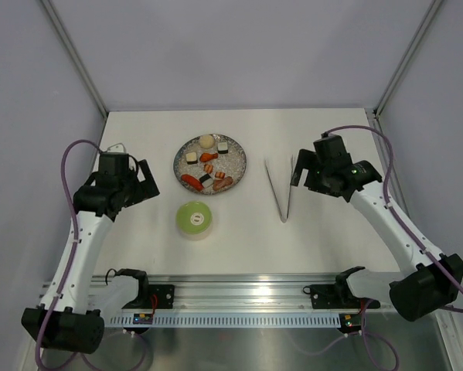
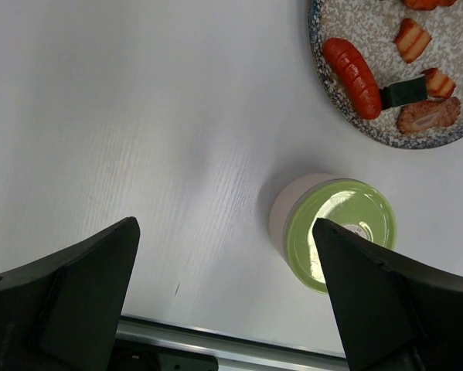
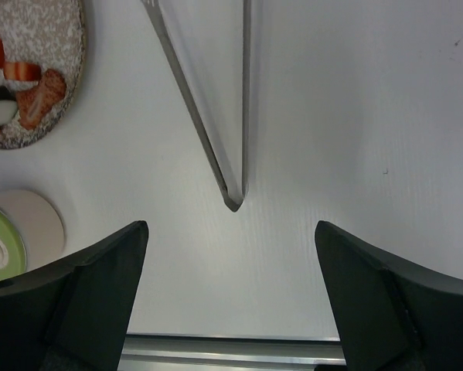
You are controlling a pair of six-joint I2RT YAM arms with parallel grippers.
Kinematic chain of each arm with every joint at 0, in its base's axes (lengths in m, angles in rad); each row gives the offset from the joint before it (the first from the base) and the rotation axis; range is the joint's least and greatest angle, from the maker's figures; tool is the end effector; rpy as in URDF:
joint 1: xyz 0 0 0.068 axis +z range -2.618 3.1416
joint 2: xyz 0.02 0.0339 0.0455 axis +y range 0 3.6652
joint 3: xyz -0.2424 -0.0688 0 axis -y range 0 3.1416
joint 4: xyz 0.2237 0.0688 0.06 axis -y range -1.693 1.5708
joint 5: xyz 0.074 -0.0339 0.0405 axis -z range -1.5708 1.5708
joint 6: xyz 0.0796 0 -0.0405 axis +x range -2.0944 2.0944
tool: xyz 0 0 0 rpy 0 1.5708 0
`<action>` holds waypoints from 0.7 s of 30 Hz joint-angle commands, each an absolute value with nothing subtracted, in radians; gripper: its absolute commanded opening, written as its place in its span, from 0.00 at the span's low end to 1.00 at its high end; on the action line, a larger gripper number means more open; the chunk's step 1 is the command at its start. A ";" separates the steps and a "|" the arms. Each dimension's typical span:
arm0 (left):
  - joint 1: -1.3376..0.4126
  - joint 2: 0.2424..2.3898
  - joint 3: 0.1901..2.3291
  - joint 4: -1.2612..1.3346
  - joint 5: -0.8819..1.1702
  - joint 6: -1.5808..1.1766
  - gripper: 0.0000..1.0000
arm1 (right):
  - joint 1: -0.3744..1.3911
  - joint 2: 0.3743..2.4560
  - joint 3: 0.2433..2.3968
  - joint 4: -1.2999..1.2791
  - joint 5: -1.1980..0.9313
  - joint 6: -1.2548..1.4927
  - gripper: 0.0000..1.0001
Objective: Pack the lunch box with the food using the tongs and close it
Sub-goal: Reset both arms
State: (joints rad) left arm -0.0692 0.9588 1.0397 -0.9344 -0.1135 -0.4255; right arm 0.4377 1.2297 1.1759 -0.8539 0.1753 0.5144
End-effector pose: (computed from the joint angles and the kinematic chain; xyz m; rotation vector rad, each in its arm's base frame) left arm 0.1996 -0.0048 0.2744 -0.4792 2.3709 -0.0887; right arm 0.2408 0.0973 0.2697 0.1692 2.4635 0.1966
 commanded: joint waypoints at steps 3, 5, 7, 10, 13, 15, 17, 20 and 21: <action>-0.212 1.026 1.173 -0.974 -0.365 -0.465 0.99 | 0.299 1.187 1.180 -0.798 0.012 0.541 0.99; -0.233 1.043 1.198 -0.968 -0.347 -0.468 0.99 | 0.287 1.181 1.195 -0.808 0.043 0.543 0.99; -0.245 1.054 1.213 -0.960 -0.322 -0.466 0.99 | 0.281 1.181 1.209 -0.833 0.086 0.540 0.99; -0.262 1.074 1.282 -0.957 -0.285 -0.456 0.99 | 0.281 1.167 1.242 -0.865 0.148 0.535 0.99; -0.270 1.124 1.425 -0.979 -0.252 -0.420 0.99 | 0.282 1.151 1.310 -0.897 0.210 0.522 0.99; -0.270 1.163 1.555 -0.992 -0.236 -0.397 0.99 | 0.282 1.152 1.356 -0.926 0.236 0.502 0.99; -0.270 1.184 1.633 -1.000 -0.227 -0.376 0.99 | 0.282 1.167 1.437 -0.952 0.264 0.488 0.99; -0.270 1.222 1.787 -1.020 -0.227 -0.353 0.99 | 0.282 1.183 1.517 -0.989 0.305 0.479 0.99; -0.270 1.241 1.861 -1.028 -0.229 -0.347 0.99 | 0.284 1.181 1.529 -0.991 0.313 0.476 0.99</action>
